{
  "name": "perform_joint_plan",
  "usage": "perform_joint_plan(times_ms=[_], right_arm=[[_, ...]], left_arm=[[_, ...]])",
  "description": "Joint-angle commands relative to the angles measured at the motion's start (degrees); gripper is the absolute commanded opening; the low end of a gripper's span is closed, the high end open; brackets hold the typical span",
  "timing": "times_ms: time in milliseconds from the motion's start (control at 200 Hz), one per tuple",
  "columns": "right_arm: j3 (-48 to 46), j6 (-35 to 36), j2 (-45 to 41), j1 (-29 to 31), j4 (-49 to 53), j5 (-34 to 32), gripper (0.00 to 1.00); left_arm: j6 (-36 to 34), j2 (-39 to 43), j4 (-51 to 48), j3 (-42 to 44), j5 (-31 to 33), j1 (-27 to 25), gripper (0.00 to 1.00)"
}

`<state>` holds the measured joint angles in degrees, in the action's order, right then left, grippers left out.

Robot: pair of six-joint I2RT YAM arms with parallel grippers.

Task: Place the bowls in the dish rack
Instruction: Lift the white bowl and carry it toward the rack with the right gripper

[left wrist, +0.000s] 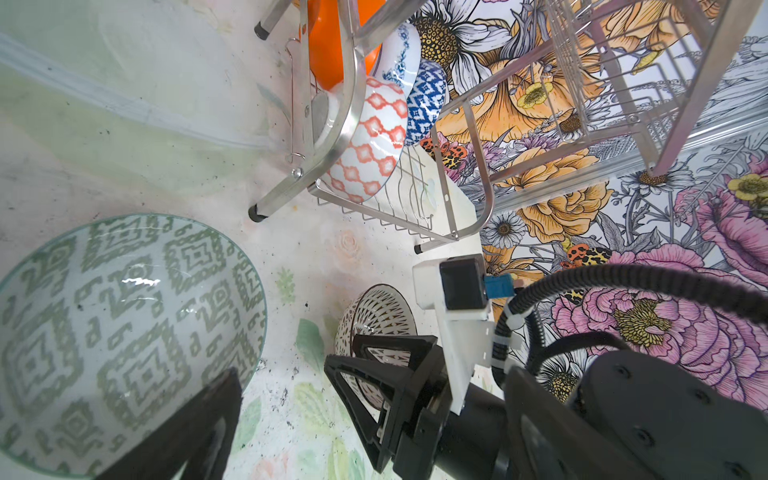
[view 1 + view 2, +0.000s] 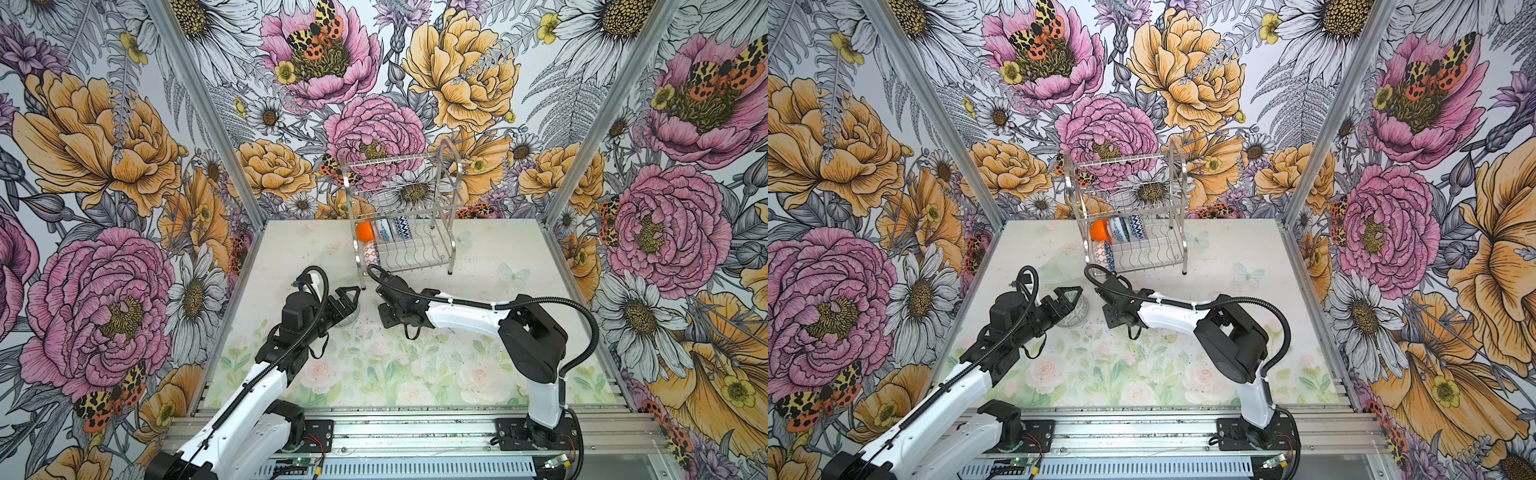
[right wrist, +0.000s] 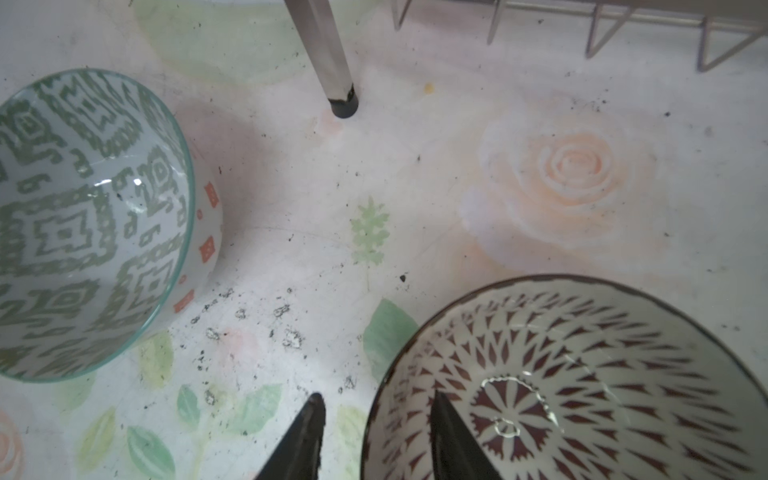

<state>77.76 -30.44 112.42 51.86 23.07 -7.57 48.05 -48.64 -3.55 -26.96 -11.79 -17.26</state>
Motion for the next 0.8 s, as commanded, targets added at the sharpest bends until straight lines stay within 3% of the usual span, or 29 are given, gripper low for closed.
perform_joint_plan(times_ms=[0,505,791], right_arm=[[1.87,0.55,1.34,0.49,0.81,-1.72,0.38],[3.86,1.74,1.63,0.51,1.8,-1.48,0.08],[3.86,2.04,-2.03,-0.44,1.54,3.1,0.0]], left_arm=[[0.45,-0.79,1.55,0.68,-2.12,0.9,0.99],[0.63,-1.02,1.46,0.86,-2.05,1.35,0.99],[1.0,-1.1,1.48,0.77,-2.0,1.35,0.99]])
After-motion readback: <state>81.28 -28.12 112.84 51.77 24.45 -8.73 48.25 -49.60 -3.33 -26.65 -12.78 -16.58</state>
